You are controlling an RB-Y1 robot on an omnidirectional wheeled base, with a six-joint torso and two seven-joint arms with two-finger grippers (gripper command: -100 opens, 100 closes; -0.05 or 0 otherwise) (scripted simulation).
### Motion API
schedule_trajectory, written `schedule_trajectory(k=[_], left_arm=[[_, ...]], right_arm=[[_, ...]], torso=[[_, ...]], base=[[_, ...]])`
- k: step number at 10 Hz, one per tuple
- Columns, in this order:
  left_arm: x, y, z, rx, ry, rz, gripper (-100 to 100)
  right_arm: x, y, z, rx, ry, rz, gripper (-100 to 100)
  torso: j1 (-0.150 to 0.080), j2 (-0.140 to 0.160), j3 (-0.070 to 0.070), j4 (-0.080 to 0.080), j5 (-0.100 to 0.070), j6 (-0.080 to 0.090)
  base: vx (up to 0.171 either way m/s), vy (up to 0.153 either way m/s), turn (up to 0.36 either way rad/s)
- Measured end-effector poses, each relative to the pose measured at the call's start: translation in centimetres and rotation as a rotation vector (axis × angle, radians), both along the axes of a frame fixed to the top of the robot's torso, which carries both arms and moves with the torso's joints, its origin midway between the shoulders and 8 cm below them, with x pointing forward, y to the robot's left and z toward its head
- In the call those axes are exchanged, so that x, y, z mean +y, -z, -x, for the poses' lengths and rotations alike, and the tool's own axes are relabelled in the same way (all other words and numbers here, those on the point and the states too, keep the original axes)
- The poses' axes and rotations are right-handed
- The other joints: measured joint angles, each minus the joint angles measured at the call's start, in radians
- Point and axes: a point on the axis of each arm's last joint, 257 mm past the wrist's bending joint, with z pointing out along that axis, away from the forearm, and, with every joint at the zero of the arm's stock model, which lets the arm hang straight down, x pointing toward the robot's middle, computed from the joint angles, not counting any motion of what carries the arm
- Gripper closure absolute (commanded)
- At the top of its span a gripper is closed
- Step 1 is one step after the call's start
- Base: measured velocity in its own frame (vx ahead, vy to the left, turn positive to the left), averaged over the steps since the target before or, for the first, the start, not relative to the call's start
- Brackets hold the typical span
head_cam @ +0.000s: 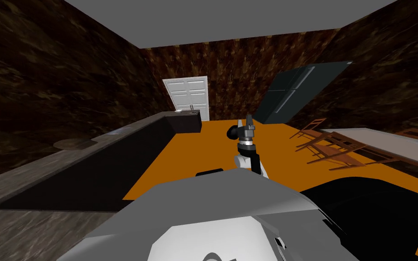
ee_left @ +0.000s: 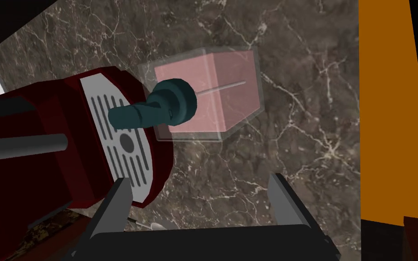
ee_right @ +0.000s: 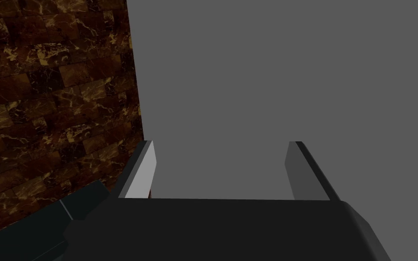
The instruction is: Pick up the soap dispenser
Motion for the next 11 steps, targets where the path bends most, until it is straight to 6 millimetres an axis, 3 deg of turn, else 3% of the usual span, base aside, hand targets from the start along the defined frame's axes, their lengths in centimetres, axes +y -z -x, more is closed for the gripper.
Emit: schedule_trajectory(k=[5, 6, 7, 10, 11], left_arm=[[-0.6, -1.3, 3.0, 0.136, -0.014, 0.053, -100], [-0.6, -1.3, 3.0, 0.139, -0.015, 0.053, 0], [-0.6, -1.3, 3.0, 0.138, -0.015, 0.053, -100], [-0.7, 0.3, 3.5, 0.135, -0.011, 0.053, -100], [-0.7, 0.3, 3.5, 0.136, -0.010, 0.053, 100]], right_arm=[[0.0, 0.0, 0.0, 0.000, 0.000, 0.000, 0], [0.0, 0.0, 0.0, 0.000, 0.000, 0.000, 0], [0.0, 0.0, 0.0, 0.000, 0.000, 0.000, 0], [0.0, 0.0, 0.0, 0.000, 0.000, 0.000, 0], [0.0, 0.0, 0.0, 0.000, 0.000, 0.000, 0]], torso=[[0.001, 0.003, 0.002, 0.001, 0.000, -0.001], [0.000, 0.006, 0.003, 0.002, 0.000, -0.001], [-0.001, 0.007, 0.004, 0.002, 0.000, -0.001], [0.001, 0.007, 0.004, 0.002, 0.000, -0.001], [0.000, 0.007, 0.004, 0.002, 0.000, -0.001]], base=[[0.075, 0.033, -0.106], [0.005, 0.004, 0.000], [0.018, 0.022, 0.011], [0.028, 0.032, 0.007], [0.000, 0.000, 0.000]])
